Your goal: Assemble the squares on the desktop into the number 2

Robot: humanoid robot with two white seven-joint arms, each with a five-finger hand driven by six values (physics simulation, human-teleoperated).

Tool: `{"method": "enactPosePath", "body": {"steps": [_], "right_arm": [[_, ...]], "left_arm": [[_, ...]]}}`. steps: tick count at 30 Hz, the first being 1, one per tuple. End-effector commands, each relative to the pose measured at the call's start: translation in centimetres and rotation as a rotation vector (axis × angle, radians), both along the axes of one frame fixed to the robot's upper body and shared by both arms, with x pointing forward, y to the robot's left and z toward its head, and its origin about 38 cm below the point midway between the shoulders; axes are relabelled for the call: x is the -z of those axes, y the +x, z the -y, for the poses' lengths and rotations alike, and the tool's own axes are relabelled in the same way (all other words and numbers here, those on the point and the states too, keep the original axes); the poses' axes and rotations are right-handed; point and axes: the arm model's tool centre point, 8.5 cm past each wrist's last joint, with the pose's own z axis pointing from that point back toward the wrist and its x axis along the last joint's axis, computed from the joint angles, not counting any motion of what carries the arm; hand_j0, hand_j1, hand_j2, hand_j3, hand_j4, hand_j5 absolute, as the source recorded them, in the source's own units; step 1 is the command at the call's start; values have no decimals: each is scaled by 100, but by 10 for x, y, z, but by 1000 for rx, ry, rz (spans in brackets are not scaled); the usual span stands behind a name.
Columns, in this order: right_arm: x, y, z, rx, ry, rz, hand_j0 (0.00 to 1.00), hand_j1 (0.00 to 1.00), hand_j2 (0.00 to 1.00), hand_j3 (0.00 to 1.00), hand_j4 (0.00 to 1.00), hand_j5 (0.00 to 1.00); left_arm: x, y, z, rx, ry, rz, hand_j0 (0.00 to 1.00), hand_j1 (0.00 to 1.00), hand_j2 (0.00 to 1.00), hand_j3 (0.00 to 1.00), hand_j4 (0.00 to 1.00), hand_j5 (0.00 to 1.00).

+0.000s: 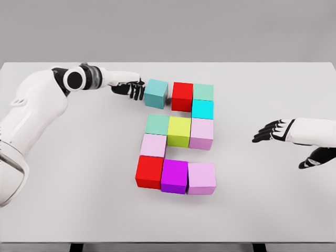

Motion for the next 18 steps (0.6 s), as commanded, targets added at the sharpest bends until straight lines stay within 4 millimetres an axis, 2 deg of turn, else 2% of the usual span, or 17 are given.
{"method": "enactPosePath", "body": {"steps": [1,14,18], "right_arm": [[-1,0,0,4,6,-1,100,100,100,100,100,100],[-3,1,0,3,9,6,100,100,100,100,100,100],[-3,1,0,3,9,6,100,100,100,100,100,100]], "left_arm": [[-2,0,7,13,-14,4,31,31,31,31,31,31],[-3,-4,20,50,-38,12,30,30,30,30,30,30],[-5,-3,17,41,-42,13,31,31,31,31,31,31]]}}
